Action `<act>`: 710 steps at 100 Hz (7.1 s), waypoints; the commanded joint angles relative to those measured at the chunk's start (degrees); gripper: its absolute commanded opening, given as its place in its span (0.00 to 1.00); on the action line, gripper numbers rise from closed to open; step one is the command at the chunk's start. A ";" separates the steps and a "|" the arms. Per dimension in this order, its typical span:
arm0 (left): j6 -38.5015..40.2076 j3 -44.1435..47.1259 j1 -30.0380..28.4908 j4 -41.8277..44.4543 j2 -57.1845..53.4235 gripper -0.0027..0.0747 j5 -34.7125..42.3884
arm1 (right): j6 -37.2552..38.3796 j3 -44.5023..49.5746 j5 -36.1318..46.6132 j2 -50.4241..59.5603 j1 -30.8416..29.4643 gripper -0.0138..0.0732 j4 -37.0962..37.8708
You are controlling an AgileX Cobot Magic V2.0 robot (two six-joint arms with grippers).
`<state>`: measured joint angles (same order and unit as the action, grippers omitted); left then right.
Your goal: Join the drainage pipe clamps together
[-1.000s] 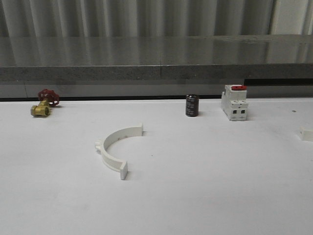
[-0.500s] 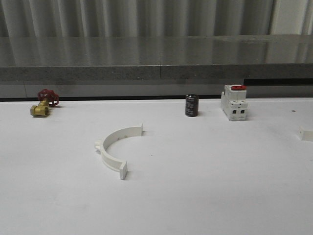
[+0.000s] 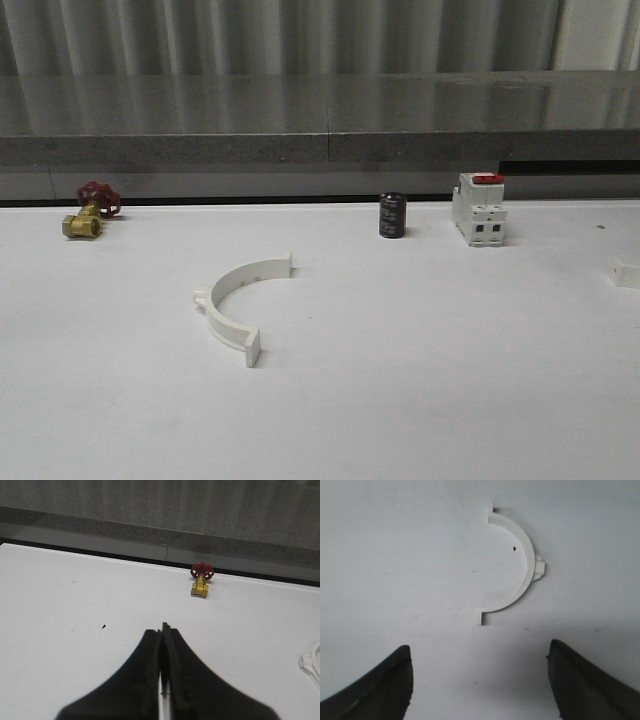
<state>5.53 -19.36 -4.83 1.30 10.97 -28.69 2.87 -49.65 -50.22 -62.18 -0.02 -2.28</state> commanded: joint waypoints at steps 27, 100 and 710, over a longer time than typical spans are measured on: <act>0.01 -1.54 -0.06 -0.12 0.60 0.01 4.29 | 4.90 -8.02 -4.63 -11.99 -5.89 0.81 7.71; 0.01 -1.54 -0.06 -0.12 0.60 0.01 4.29 | 8.99 -15.67 4.58 -38.02 -8.32 0.81 5.56; 0.01 -1.54 -0.06 -0.12 0.60 0.01 4.29 | 6.99 41.21 44.30 52.34 0.02 0.08 11.51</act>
<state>5.44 -19.27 -4.83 1.30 10.97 -28.79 12.53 -9.29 -14.66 -11.08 0.97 8.18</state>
